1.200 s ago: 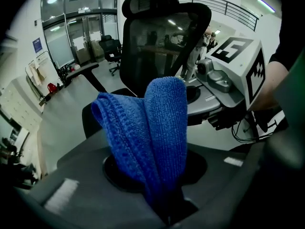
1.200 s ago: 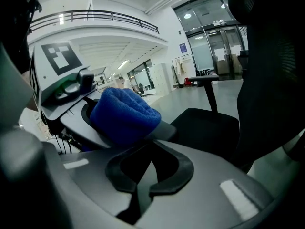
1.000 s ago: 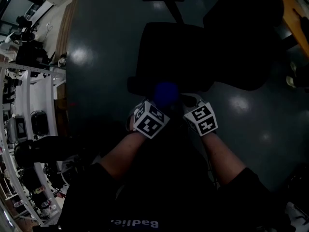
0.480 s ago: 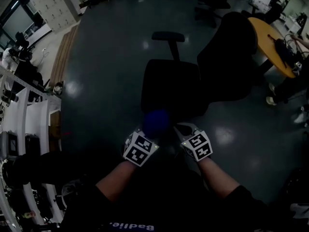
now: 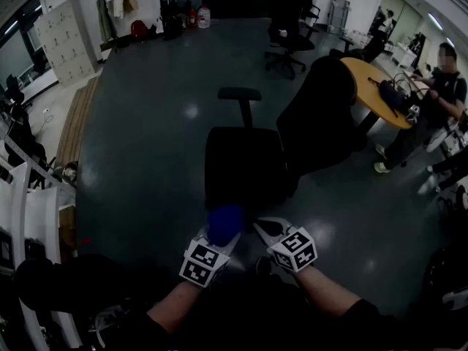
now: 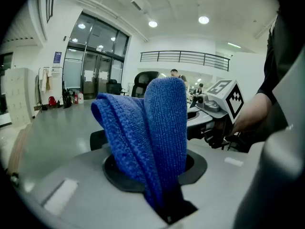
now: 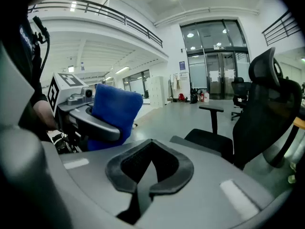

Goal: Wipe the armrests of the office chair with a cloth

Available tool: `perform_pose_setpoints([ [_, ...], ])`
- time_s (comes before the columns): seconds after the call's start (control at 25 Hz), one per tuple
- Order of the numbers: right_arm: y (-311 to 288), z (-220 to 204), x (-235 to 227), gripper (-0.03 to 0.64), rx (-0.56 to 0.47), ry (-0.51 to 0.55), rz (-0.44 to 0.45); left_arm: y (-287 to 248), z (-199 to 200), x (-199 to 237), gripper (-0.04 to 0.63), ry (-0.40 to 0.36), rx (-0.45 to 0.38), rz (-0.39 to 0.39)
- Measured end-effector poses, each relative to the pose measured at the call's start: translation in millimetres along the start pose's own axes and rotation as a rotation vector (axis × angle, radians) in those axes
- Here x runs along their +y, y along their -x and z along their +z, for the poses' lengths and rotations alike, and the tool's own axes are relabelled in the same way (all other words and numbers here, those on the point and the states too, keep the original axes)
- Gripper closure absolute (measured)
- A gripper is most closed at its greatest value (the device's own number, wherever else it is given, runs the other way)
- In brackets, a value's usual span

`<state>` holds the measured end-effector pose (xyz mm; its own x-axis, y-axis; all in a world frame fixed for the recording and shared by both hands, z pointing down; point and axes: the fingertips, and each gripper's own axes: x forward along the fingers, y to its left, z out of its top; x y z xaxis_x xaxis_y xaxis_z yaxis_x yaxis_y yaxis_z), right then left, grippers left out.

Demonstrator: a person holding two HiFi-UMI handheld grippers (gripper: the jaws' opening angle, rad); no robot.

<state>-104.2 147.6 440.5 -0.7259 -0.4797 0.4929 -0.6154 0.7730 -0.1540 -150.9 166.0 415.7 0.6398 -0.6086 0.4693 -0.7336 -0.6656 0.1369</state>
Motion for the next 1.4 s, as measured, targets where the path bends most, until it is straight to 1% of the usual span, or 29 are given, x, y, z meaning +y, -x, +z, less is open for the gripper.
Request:
perform_pose_setpoints([
  [0.12,23.3,15.5,4.3,0.614,-0.051,0.008,-0.021,8.1,15.9,-13.8,0.456,-0.021,-0.058,-0.018],
  [0.24,44.9,29.0,7.2,0.614,-0.114,0.012,-0.023,12.8,30.5,-32.2,0.456,-0.060,-0.095,-0.040],
  [0.32,56.0,32.2,8.0,0.614,-0.137,0.015,-0.011,13.2,39.0,-44.2,0.457,-0.082,-0.100,-0.045],
  [0.48,85.3,32.8,1.1,0.614,-0.158,-0.003,0.025,6.0,58.0,-76.9,0.457,-0.092,-0.110,-0.061],
  [0.52,92.8,33.2,-1.3,0.614,-0.166,0.005,0.027,2.9,62.1,-85.8,0.457,-0.102,-0.114,-0.070],
  [0.68,114.6,28.5,-4.0,0.614,-0.191,0.104,0.009,-10.8,69.7,-115.5,0.456,-0.144,-0.120,-0.096],
  [0.88,129.5,27.0,-2.7,0.614,-0.258,0.129,0.043,-22.5,71.5,-133.6,0.456,-0.181,-0.108,-0.101],
  [0.96,132.8,25.1,-5.3,0.614,-0.269,0.122,0.054,-25.6,70.6,-137.3,0.456,-0.182,-0.101,-0.096],
  [1.08,135.1,11.9,-5.8,0.614,-0.257,0.096,0.067,-29.0,63.7,-144.1,0.456,-0.158,-0.091,-0.091],
  [1.4,139.1,1.0,3.8,0.614,-0.239,0.097,0.084,-25.4,55.9,-154.3,0.456,-0.153,-0.079,-0.093],
])
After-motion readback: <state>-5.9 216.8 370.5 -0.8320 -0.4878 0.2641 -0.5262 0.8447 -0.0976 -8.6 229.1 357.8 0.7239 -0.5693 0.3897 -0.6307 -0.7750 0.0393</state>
